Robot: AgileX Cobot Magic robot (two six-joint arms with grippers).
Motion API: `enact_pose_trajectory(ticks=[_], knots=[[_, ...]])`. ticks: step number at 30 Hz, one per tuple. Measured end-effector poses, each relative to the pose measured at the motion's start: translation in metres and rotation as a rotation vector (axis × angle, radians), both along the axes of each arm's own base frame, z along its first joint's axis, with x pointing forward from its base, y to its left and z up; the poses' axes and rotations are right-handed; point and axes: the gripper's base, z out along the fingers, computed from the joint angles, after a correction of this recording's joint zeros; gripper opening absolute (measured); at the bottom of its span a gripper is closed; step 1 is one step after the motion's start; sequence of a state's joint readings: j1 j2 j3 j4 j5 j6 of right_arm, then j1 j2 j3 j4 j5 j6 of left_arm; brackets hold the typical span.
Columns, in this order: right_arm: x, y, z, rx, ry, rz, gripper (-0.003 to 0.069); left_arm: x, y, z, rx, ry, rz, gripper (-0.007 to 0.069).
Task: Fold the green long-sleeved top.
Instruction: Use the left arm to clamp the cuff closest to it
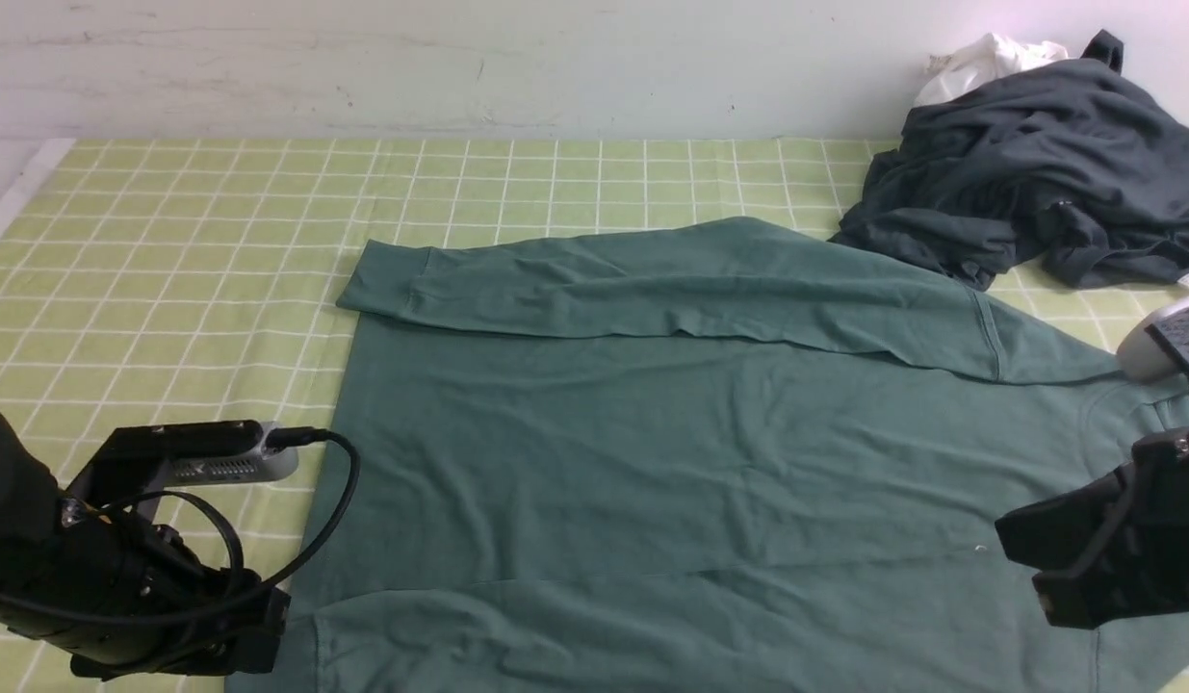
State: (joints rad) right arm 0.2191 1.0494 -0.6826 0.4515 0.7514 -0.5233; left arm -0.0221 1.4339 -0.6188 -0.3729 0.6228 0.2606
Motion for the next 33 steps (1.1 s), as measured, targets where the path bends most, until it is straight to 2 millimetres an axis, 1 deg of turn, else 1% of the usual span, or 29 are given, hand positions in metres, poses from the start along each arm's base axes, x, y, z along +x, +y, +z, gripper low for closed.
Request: enact_pose_trajectory(ticks=[2, 3, 5, 8, 9, 13, 15, 17, 19, 20, 21, 22, 25, 26, 27, 28, 30, 32, 33], knots=[[0.002, 0.000, 0.001, 0.003, -0.018, -0.009, -0.0015, 0.004, 0.001, -0.006, 0.006, 0.001, 0.008, 0.0372], [0.002, 0.000, 0.001, 0.003, -0.018, -0.009, -0.0015, 0.004, 0.001, -0.006, 0.006, 0.002, 0.008, 0.0372], [0.002, 0.000, 0.001, 0.012, -0.019, -0.013, -0.0015, 0.007, 0.001, -0.014, 0.007, 0.015, 0.020, 0.0317], [0.002, 0.001, 0.002, 0.026, -0.016, -0.018, -0.0015, 0.009, 0.000, -0.020, -0.004, 0.039, 0.035, 0.0269], [0.002, 0.001, 0.002, 0.031, -0.015, -0.019, -0.0015, 0.010, 0.000, -0.021, -0.005, 0.042, 0.035, 0.0234], [0.002, 0.001, 0.002, 0.032, -0.015, -0.019, -0.0015, 0.014, -0.006, -0.019, 0.004, 0.028, -0.034, 0.0152], [0.002, 0.001, 0.002, 0.033, -0.015, -0.019, -0.0015, 0.018, -0.011, -0.015, 0.006, 0.011, -0.087, 0.0103], [0.002, 0.001, 0.002, 0.032, -0.016, -0.018, -0.0015, 0.022, -0.021, -0.001, 0.006, -0.038, -0.163, 0.0039], [0.002, 0.001, 0.002, 0.027, -0.022, -0.014, -0.0015, 0.025, -0.028, 0.012, 0.005, -0.083, -0.201, 0.0014], [0.003, 0.001, 0.001, 0.023, -0.023, -0.010, -0.0015, 0.028, -0.034, 0.025, 0.003, -0.132, -0.232, 0.0003], [0.003, 0.001, 0.001, 0.022, -0.023, -0.010, -0.0015, 0.030, -0.035, 0.028, 0.002, -0.145, -0.237, 0.0001], [0.004, 0.001, 0.000, 0.017, -0.022, -0.006, -0.0015, 0.032, -0.043, 0.045, 0.001, -0.212, -0.276, -0.0004], [0.004, 0.001, 0.000, 0.009, -0.027, -0.002, -0.0015, 0.037, -0.056, 0.082, 0.000, -0.350, -0.340, -0.0004], [0.004, 0.001, 0.000, 0.004, -0.028, 0.000, -0.0015, 0.039, -0.060, 0.097, 0.001, -0.406, -0.359, -0.0004], [0.004, 0.001, 0.000, 0.003, -0.028, 0.000, -0.0015, 0.039, -0.061, 0.100, 0.000, -0.414, -0.361, -0.0004], [0.004, 0.000, 0.000, 0.001, -0.031, 0.000, -0.0015, 0.041, -0.064, 0.113, -0.003, -0.457, -0.368, -0.0004], [0.005, 0.000, 0.000, -0.002, -0.035, -0.003, -0.0015, 0.042, -0.065, 0.122, -0.009, -0.457, -0.372, -0.0004], [0.006, 0.000, -0.001, -0.003, -0.035, -0.005, -0.0015, 0.039, -0.063, 0.119, -0.003, -0.405, -0.380, -0.0004], [0.007, 0.001, -0.002, -0.004, -0.032, -0.006, -0.0015, 0.036, -0.059, 0.107, 0.010, -0.292, -0.381, -0.0004]])
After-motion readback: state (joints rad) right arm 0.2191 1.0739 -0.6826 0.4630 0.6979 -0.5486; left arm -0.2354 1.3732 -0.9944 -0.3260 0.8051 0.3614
